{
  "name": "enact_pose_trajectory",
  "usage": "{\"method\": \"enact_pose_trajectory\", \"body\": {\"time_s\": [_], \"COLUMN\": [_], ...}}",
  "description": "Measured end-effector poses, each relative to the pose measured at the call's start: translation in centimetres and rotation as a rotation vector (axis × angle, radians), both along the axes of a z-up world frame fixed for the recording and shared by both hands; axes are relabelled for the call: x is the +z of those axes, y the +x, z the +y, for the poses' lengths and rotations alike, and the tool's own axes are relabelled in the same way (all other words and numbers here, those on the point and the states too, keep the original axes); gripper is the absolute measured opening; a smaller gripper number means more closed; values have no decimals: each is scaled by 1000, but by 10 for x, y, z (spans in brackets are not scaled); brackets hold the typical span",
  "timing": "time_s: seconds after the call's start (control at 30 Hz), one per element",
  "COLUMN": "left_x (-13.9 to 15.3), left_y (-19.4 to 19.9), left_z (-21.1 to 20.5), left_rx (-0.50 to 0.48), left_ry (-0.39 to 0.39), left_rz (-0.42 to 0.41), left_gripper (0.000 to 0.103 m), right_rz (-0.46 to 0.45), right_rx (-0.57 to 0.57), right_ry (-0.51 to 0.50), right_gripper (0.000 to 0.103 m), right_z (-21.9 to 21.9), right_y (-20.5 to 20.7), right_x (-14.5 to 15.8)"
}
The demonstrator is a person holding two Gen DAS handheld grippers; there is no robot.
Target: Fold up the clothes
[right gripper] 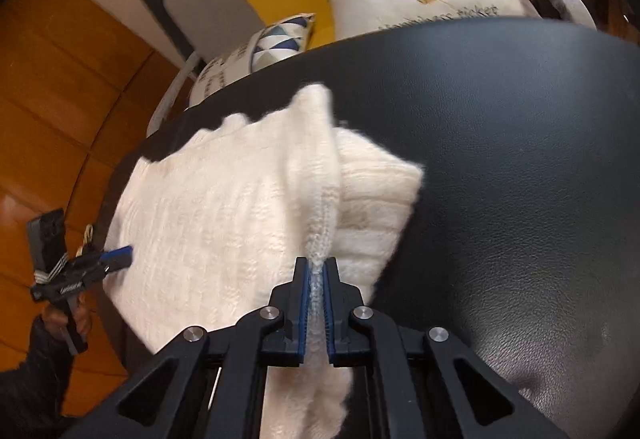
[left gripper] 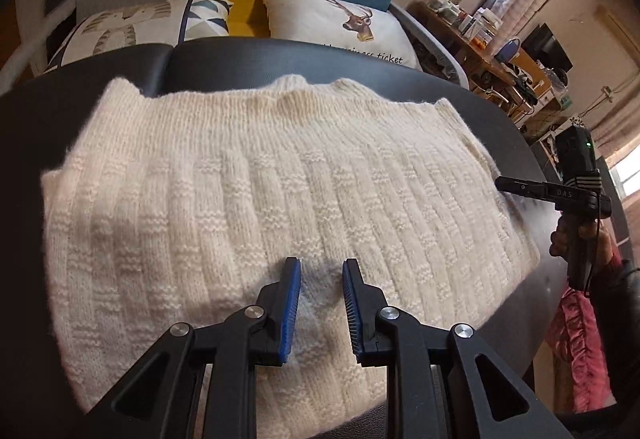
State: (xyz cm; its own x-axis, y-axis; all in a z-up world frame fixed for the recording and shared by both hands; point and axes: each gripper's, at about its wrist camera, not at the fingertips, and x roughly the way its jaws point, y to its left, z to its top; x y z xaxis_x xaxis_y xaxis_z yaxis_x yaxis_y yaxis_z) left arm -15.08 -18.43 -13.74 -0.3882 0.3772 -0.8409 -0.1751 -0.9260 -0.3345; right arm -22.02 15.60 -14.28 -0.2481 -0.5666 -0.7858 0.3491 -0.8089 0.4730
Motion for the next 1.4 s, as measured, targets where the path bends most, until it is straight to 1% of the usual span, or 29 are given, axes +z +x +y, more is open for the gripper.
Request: {"method": "enact_pose_trajectory", "body": {"time_s": [0.1,0.13,0.2,0.23,0.27,0.3,0.33,0.37,0.43,0.47,0.5,0.57,0.6,0.77,0.83,0.9,0.93,0.97,1.03,1.07,1.13,1.17,1.2,1.23,1.27,1.3,1.4], "left_x": [-6,-7,-6,-1,4,12,21,31,46,50,51,49,47,38,34,28,24,19,7,2,-4,-5,-6,-7,-7,-8,1], "left_y": [0,0,-3,-4,-5,-5,-6,-6,-10,-13,-17,-25,-29,-42,-49,-53,-56,-58,-61,-62,-64,-65,-67,-68,-70,-72,-74], "left_z": [2,1,-3,-2,-1,3,10,17,37,49,61,88,101,163,178,187,191,193,197,198,199,200,198,196,193,191,181], "left_rx": [-11,-14,-5,-6,-8,-19,-50,-84,-139,-167,-190,-241,-271,-389,-412,-423,-423,-425,-429,-432,-438,-439,-432,-424,-416,-408,-390], "left_ry": [-9,-6,7,-2,-13,-21,-6,13,25,27,28,19,16,-25,-46,-70,-96,-117,-157,-168,-179,-180,-169,-156,-143,-130,-67], "left_rz": [-7,-8,-20,-18,-14,2,24,48,99,111,112,105,98,76,62,41,28,12,-20,-32,-49,-54,-61,-68,-76,-83,-92], "left_gripper": [22,22,22,22,22,22,22,22,24,25,25,25,25,25,25,25,25,25,25,25,25,25,25,25,25,25,25], "right_rz": [70,52,-17,-41,-43,-42,-43,-31,-32,-72,-90,-125,-143,-144,-149,-152,-155,-161,-184,-196,-238,-265,-285,-281,-278,-255,-206], "right_rx": [41,34,28,22,-11,-20,4,43,89,124,140,171,188,214,224,259,290,329,381,407,456,483,504,501,489,479,460], "right_ry": [59,86,89,15,-85,-160,-235,-283,-302,-330,-322,-308,-323,-365,-392,-412,-426,-414,-323,-280,-228,-171,-118,-106,-115,-108,-105], "right_gripper": [4,4,4,7,10,13,24,27,27,27,27,27,27,27,27,27,27,27,27,27,27,27,25,20,21,23,23], "right_z": [-6,-4,4,10,21,30,37,43,52,55,56,57,56,47,43,38,34,29,23,20,15,10,6,5,8,10,23], "right_y": [16,16,14,13,14,17,21,30,44,52,58,72,76,84,83,81,81,83,87,89,93,95,97,97,95,95,98], "right_x": [17,12,-7,-8,-3,2,8,15,17,12,6,-4,-9,-24,-26,-23,-21,-19,-22,-23,-29,-35,-41,-42,-38,-32,-10]}}
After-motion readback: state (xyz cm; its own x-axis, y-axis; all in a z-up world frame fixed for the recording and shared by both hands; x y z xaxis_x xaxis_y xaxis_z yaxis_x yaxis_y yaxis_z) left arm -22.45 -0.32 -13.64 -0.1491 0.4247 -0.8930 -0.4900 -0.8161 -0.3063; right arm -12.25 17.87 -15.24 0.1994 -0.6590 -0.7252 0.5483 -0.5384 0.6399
